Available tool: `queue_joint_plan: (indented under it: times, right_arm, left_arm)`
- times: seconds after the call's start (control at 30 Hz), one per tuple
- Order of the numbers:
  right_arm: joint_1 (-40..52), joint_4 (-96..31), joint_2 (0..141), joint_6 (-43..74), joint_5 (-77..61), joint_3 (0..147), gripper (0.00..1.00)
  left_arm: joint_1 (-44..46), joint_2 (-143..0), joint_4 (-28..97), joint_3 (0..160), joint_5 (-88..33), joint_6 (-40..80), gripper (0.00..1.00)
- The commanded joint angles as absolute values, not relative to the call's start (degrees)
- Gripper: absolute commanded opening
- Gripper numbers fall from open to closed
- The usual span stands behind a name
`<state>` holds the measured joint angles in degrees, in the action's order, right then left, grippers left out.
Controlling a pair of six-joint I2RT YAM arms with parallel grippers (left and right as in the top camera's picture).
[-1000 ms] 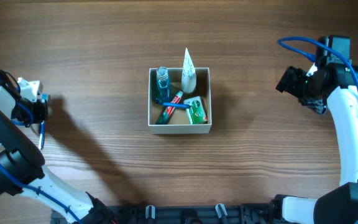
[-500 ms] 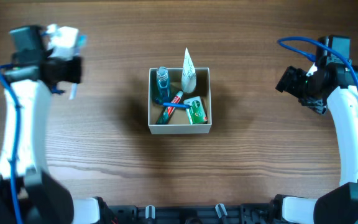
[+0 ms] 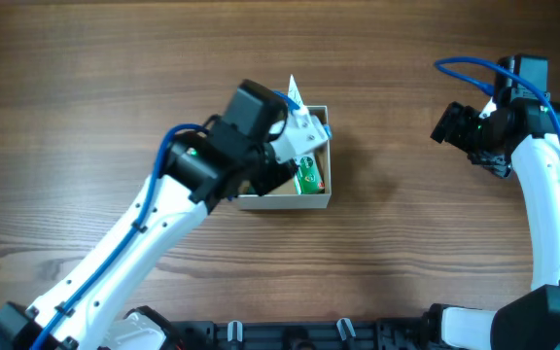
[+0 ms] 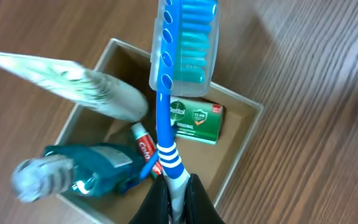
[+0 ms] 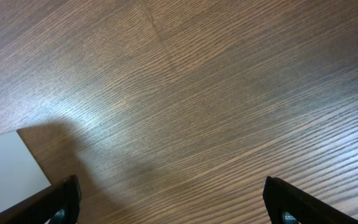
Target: Pack container
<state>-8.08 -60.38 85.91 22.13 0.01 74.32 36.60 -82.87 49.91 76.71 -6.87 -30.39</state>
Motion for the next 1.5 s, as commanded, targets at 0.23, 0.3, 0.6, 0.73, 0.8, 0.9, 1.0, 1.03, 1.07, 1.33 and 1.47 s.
queue_joint_plan:
  times: [0.23,0.3,0.6,0.73,0.8,0.9,1.0,1.03,1.07,1.33,1.47]
  right_arm:
    - [-8.23,-61.32,85.91,21.17,0.30,74.13,0.95]
    - [-8.23,-61.32,85.91,21.15,0.30,74.13,0.95]
    - [-4.32,-58.83,85.78,12.32,1.26,75.59,0.94]
    - [3.90,-50.19,85.93,10.17,2.52,76.62,1.00]
    - [6.74,-43.42,86.39,5.78,2.50,76.60,1.00]
    - [6.90,-35.75,85.91,4.14,2.70,76.62,1.00]
    - [6.90,-38.54,83.13,0.27,-0.43,76.62,0.98]
    - [6.90,-39.94,81.23,1.98,-0.51,76.60,0.97]
    - [6.90,-40.36,78.50,3.40,-0.47,76.40,0.99]
    - [6.92,-38.74,53.65,4.69,0.38,58.30,1.00]
    - [6.90,-36.71,41.32,4.95,0.36,45.58,1.00]
  left_arm:
    - [36.01,-97.84,46.22,77.14,2.09,-34.30,0.04]
    - [35.83,-97.84,45.87,77.14,2.07,-34.26,0.56]
    - [31.53,-80.60,46.04,77.17,13.47,-13.04,1.00]
    - [16.56,-78.63,44.47,77.14,11.55,-1.48,1.00]
    - [8.47,-80.75,43.88,77.17,6.42,0.51,1.00]
    - [2.44,-82.87,43.70,77.17,5.80,0.47,1.00]
    - [0.60,-81.17,44.64,77.17,5.76,0.49,1.00]
    - [0.62,-79.66,46.57,77.17,5.74,0.49,1.00]
    - [0.62,-76.66,48.40,77.14,4.58,0.38,1.00]
    - [0.47,-48.62,43.13,58.59,-1.04,-0.38,1.00]
    - [0.47,-39.24,41.41,48.12,-0.60,2.68,1.00]
